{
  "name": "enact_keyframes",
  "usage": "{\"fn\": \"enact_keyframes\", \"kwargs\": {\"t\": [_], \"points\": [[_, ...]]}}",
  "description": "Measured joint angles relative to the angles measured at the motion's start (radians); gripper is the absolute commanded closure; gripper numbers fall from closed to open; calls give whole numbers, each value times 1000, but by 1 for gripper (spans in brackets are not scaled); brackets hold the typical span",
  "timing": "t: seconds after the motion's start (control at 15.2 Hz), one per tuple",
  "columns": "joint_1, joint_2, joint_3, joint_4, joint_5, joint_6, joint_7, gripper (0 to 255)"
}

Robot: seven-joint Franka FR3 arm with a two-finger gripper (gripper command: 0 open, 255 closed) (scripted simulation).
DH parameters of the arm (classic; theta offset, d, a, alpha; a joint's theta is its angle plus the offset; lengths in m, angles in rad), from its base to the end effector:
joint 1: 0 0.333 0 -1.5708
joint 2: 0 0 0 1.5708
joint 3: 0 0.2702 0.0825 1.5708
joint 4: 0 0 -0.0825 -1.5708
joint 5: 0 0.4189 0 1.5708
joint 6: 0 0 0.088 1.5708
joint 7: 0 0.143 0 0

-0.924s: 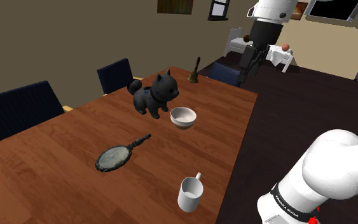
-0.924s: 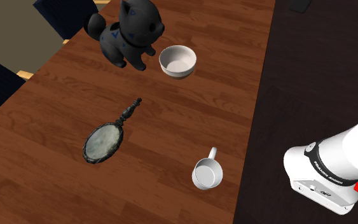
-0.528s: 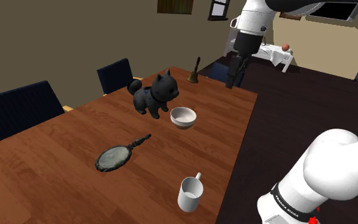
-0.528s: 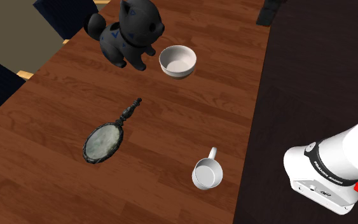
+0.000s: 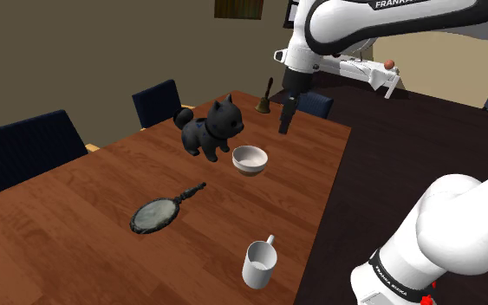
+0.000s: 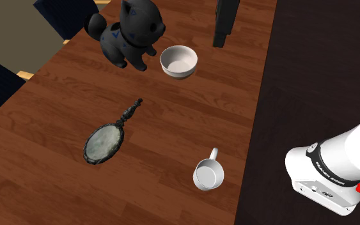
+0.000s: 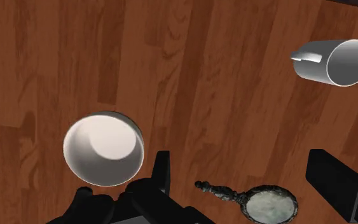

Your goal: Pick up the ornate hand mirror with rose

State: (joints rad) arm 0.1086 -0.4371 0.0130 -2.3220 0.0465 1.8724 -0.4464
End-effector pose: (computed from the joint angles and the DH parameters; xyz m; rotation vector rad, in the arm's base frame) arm 0.4664 0.0621 0.4177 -2.9836 -0.8461 0.0093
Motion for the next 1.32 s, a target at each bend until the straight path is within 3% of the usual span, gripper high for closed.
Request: {"fn": "enact_keyframes", "kwargs": {"t": [0.73, 1.32], "points": [[77, 376, 15, 117, -5, 265, -299, 0], [122, 671, 67, 289, -33, 393, -502, 0]]}}
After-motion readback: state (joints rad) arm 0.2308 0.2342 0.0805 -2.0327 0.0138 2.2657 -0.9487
